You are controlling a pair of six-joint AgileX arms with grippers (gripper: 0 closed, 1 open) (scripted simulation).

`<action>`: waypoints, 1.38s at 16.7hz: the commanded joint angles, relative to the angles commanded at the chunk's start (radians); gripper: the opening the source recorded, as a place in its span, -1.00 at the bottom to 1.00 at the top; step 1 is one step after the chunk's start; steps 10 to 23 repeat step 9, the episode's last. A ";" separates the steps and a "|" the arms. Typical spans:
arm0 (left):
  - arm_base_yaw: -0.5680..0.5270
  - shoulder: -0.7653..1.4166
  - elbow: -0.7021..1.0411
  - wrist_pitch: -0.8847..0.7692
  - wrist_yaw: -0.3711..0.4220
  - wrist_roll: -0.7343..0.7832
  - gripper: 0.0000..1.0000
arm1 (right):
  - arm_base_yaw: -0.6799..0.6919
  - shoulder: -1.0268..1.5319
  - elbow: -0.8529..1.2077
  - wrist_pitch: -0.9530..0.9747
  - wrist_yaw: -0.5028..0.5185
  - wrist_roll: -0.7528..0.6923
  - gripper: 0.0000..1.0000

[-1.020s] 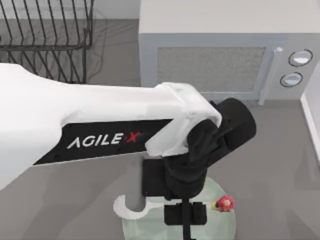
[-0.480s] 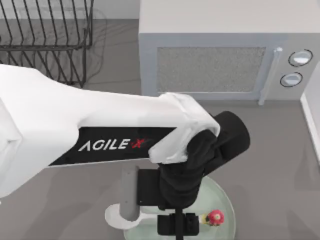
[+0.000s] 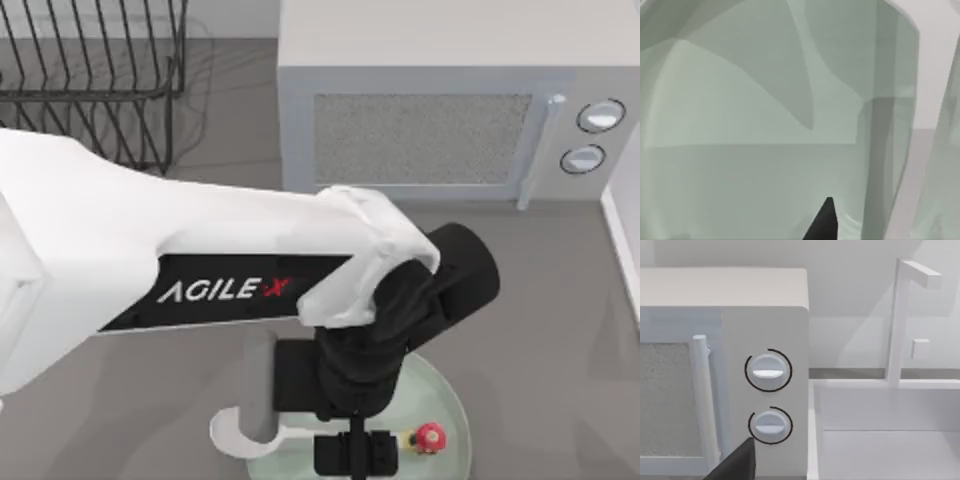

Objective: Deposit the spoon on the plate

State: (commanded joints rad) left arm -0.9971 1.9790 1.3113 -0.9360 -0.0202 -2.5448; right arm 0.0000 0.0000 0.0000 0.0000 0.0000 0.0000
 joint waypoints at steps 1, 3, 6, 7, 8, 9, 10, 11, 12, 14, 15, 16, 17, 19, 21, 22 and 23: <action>0.000 0.000 0.000 0.000 0.000 0.000 0.66 | 0.000 0.000 0.000 0.000 0.000 0.000 1.00; 0.000 0.000 0.000 0.000 0.000 0.000 0.96 | 0.000 0.000 0.000 0.000 0.000 0.000 1.00; 0.000 0.000 0.000 0.000 0.000 0.000 1.00 | 0.000 0.000 0.000 0.000 0.000 0.000 1.00; 0.000 0.000 0.000 0.000 0.000 0.000 1.00 | 0.000 0.000 0.000 0.000 0.000 0.000 1.00; 0.000 0.000 0.000 0.000 0.000 0.000 1.00 | 0.000 0.000 0.000 0.000 0.000 0.000 1.00; 0.000 0.000 0.000 0.000 0.000 0.000 1.00 | 0.000 0.000 0.000 0.000 0.000 0.000 1.00; 0.000 0.000 0.000 0.000 0.000 0.000 1.00 | 0.000 0.000 0.000 0.000 0.000 0.000 1.00; 0.000 0.000 0.000 0.000 0.000 0.000 1.00 | 0.000 0.000 0.000 0.000 0.000 0.000 1.00; 0.000 0.000 0.000 0.000 0.000 0.000 1.00 | 0.000 0.000 0.000 0.000 0.000 0.000 1.00; 0.000 0.000 0.000 0.000 0.000 0.000 1.00 | 0.000 0.000 0.000 0.000 0.000 0.000 1.00; 0.000 0.000 0.000 0.000 0.000 0.000 1.00 | 0.000 0.000 0.000 0.000 0.000 0.000 1.00; 0.000 0.000 0.000 0.000 0.000 0.000 1.00 | 0.000 0.000 0.000 0.000 0.000 0.000 1.00; 0.000 0.000 0.000 0.000 0.000 0.000 1.00 | 0.000 0.000 0.000 0.000 0.000 0.000 1.00; 0.000 0.000 0.000 0.000 0.000 0.000 1.00 | 0.000 0.000 0.000 0.000 0.000 0.000 1.00; 0.000 0.000 0.000 0.000 0.000 0.000 1.00 | 0.000 0.000 0.000 0.000 0.000 0.000 1.00; 0.000 0.000 0.000 0.000 0.000 0.000 1.00 | 0.000 0.000 0.000 0.000 0.000 0.000 1.00; 0.000 0.000 0.000 0.000 0.000 0.000 1.00 | 0.000 0.000 0.000 0.000 0.000 0.000 1.00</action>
